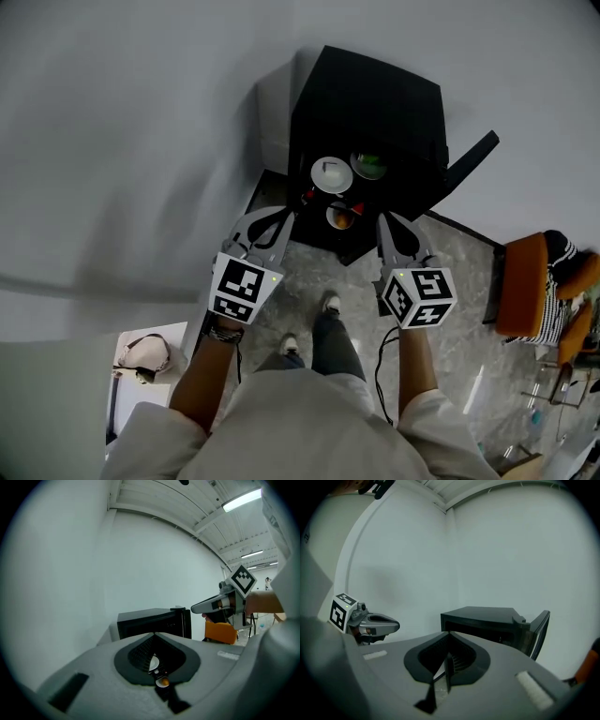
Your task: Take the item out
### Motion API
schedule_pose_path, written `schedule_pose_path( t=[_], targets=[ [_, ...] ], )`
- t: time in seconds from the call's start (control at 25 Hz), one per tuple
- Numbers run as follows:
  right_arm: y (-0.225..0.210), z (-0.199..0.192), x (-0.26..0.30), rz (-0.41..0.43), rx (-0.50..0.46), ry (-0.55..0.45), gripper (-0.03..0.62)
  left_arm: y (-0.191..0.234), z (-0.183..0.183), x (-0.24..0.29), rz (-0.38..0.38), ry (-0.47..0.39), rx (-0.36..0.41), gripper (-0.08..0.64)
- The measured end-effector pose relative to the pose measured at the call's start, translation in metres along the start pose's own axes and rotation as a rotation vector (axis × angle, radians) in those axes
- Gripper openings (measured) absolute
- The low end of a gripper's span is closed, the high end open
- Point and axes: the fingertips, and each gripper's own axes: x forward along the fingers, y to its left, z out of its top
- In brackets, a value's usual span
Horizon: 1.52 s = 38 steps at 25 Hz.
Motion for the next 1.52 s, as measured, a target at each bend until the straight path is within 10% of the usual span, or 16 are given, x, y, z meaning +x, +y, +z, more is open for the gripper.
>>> schedule_pose_path(
  t=[1.52],
  targets=[
    [-0.104,-0.229,0.239,-0.016,0.544,0.206,0.017,0.051,-0.143,0.145,0.05,0.24,-0.184,0.005]
  ],
)
